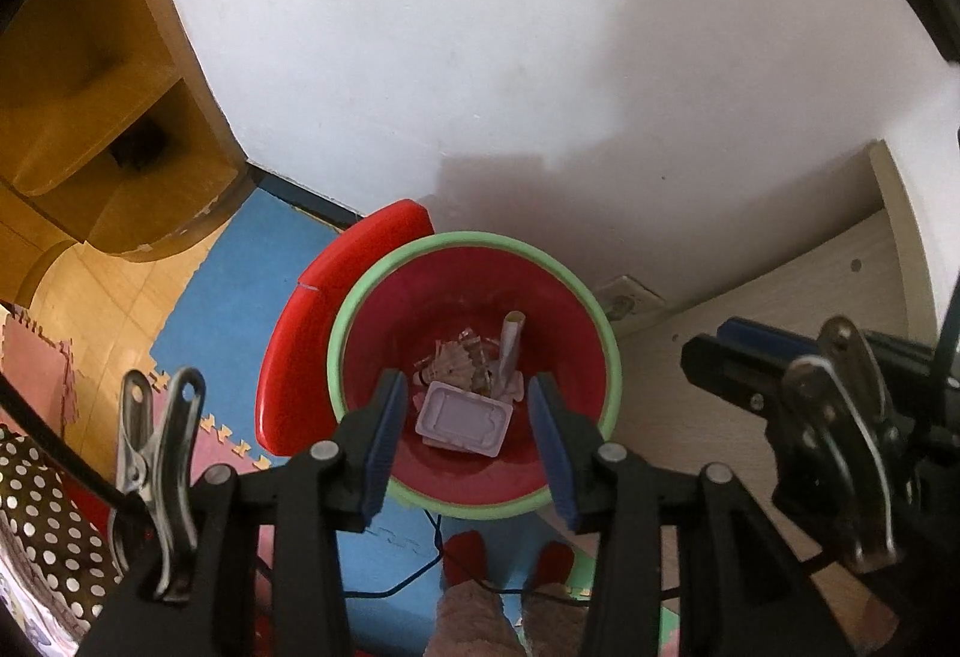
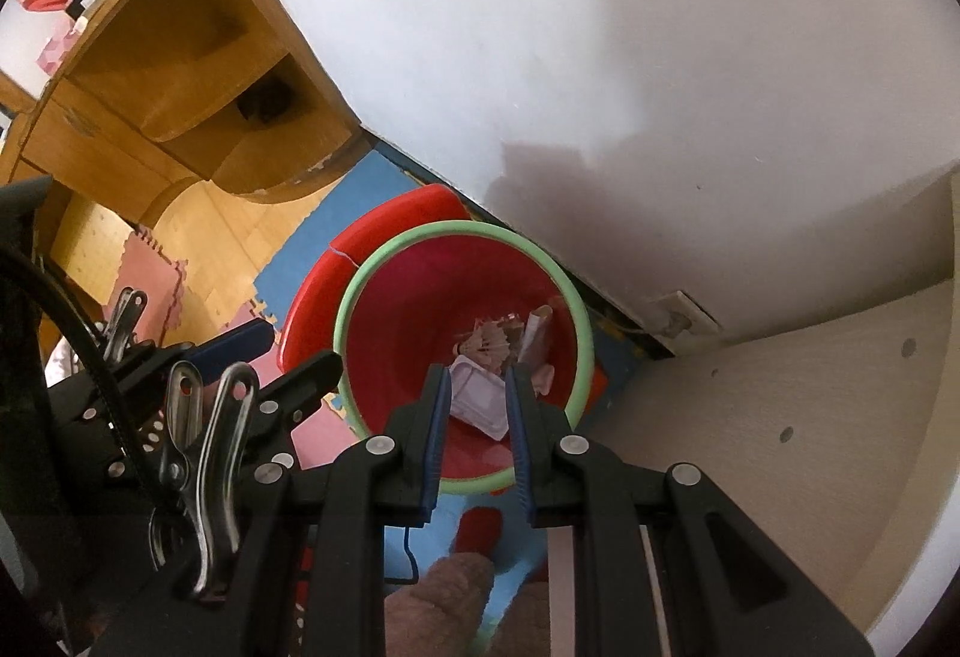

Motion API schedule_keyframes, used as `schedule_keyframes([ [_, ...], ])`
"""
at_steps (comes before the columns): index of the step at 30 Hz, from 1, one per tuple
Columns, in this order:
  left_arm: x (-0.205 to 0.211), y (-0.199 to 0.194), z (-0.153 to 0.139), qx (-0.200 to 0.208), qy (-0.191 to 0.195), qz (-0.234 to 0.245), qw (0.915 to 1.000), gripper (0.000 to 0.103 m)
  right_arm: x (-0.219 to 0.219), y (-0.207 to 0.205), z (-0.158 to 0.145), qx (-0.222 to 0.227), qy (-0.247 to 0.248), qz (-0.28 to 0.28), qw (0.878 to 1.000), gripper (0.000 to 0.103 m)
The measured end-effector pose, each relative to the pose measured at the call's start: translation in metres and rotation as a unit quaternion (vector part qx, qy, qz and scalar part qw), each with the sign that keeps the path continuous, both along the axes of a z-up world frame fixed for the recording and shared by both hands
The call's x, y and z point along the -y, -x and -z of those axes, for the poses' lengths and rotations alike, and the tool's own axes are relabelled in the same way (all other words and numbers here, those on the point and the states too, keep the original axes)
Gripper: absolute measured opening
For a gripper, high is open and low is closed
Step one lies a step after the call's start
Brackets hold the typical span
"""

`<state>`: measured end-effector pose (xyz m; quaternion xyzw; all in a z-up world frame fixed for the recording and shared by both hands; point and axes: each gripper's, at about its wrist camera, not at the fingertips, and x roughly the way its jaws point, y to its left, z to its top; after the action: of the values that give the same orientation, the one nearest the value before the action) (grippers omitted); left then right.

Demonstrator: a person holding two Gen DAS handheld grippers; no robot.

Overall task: Collect trash
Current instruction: 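Open both tools to drop the white tray into the bucket, then move both open tools from the bucket back over the table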

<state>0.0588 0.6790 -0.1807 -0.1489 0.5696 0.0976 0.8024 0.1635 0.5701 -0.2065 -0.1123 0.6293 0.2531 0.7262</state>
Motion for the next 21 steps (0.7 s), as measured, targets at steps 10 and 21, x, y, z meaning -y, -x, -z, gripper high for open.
schedule_keyframes([
  [10,0.007,0.021,-0.019,0.006,-0.002,-0.001,1.0,0.044,0.008,0.021,-0.021,0.01,-0.019,0.011,1.0,0.02],
  [21,0.016,0.048,-0.046,0.02,-0.007,-0.01,0.9997,0.044,0.022,0.048,-0.05,0.029,-0.041,0.019,0.999,0.02],
])
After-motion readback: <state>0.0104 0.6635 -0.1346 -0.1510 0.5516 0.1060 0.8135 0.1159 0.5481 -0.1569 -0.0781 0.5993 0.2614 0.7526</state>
